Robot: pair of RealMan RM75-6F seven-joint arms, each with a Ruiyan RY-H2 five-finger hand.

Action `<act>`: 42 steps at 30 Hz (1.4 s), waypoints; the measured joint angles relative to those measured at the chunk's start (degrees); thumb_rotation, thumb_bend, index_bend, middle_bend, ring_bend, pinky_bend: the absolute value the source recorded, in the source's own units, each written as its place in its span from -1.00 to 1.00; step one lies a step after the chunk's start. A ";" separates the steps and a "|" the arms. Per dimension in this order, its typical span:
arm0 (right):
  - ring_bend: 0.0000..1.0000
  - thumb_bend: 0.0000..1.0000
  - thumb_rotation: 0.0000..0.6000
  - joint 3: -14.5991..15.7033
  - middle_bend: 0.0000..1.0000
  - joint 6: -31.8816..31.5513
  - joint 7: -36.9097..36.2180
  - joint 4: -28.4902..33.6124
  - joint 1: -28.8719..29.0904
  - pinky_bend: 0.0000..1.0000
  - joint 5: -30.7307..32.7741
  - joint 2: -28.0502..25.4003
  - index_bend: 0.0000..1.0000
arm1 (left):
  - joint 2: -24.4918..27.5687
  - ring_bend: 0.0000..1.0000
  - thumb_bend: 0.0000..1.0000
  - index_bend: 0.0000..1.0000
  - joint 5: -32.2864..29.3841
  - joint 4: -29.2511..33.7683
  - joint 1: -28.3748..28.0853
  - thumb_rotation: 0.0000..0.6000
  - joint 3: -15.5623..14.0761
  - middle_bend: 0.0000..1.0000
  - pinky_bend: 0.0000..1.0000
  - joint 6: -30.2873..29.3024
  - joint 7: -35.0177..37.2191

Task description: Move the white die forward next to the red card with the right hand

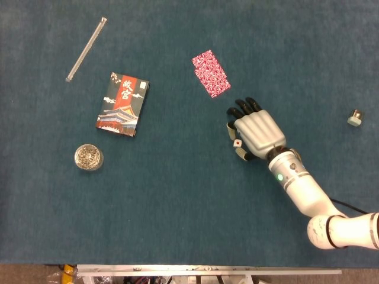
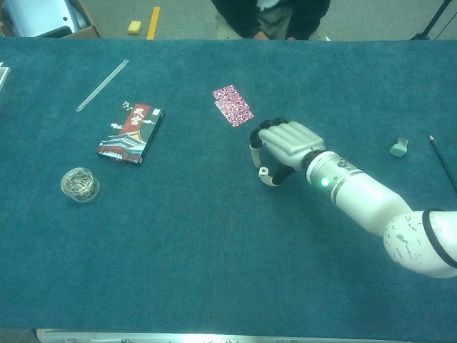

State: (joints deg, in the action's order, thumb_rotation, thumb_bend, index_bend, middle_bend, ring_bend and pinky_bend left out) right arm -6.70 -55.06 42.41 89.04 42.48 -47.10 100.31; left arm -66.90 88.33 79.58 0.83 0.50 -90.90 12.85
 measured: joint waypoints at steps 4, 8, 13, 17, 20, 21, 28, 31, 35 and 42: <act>-1.00 -0.44 1.00 0.42 -0.58 -0.32 0.36 -0.02 0.41 -1.00 0.53 0.12 0.04 | -0.23 -0.71 -0.21 -0.42 -0.14 -0.42 0.01 1.00 0.06 -0.57 -0.78 0.12 0.29; -1.00 -0.44 1.00 0.88 -0.58 -0.73 1.06 0.10 0.89 -1.00 1.26 0.15 0.04 | -0.34 -0.71 -0.21 -0.42 -0.33 -0.61 0.01 1.00 0.12 -0.57 -0.78 0.29 0.52; -1.00 -0.43 1.00 1.09 -0.54 -1.37 1.46 0.18 1.40 -1.00 2.00 0.18 0.09 | -0.52 -0.71 -0.22 -0.42 -0.50 -0.95 0.04 1.00 0.19 -0.57 -0.78 0.40 0.86; -1.00 -0.41 1.00 1.29 -0.51 -1.82 1.60 0.31 1.68 -1.00 2.28 0.14 0.14 | -0.63 -0.71 -0.22 -0.42 -0.53 -1.17 0.06 1.00 0.20 -0.57 -0.78 0.44 1.07; -1.00 -0.41 1.00 1.34 -0.51 -2.13 1.08 0.78 1.66 -1.00 1.89 -0.17 0.15 | -0.70 -0.71 -0.22 -0.42 -0.63 -1.34 0.10 1.00 0.24 -0.57 -0.78 0.47 1.19; -1.00 -0.41 1.00 1.34 -0.51 -2.29 0.80 1.02 1.61 -1.00 1.62 -0.37 0.14 | -0.71 -0.71 -0.22 -0.42 -0.68 -1.37 0.11 1.00 0.26 -0.57 -0.78 0.48 1.22; -1.00 -0.41 1.00 0.81 -0.51 -4.61 -3.05 3.53 0.40 -1.00 -2.54 -2.97 0.14 | -0.70 -0.71 -0.21 -0.42 -0.81 -1.48 0.18 1.00 0.32 -0.57 -0.78 0.53 1.36; -1.00 -0.41 1.00 0.45 -0.51 -5.75 -5.65 5.21 -0.51 -1.00 -4.85 -4.97 0.14 | -0.70 -0.71 -0.21 -0.42 -0.73 -1.37 0.15 1.00 0.32 -0.57 -0.78 0.54 1.25; -1.00 -0.41 1.00 0.38 -0.51 -6.89 -7.47 8.08 -1.49 -1.00 -7.86 -8.28 0.14 | -0.64 -0.71 -0.22 -0.42 -0.56 -1.12 0.11 1.00 0.28 -0.57 -0.78 0.52 0.99; -1.00 -0.41 1.00 1.97 -0.51 -6.61 -7.06 11.83 -2.35 -1.00 -8.29 -12.68 0.14 | -0.66 -0.71 -0.22 -0.42 -0.13 -0.70 -0.01 1.00 0.08 -0.57 -0.78 0.63 0.50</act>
State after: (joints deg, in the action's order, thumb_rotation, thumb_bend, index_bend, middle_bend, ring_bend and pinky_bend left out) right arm -4.73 -61.67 35.35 100.87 40.13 -55.39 87.64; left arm -67.56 88.20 78.88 0.82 0.58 -90.27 13.34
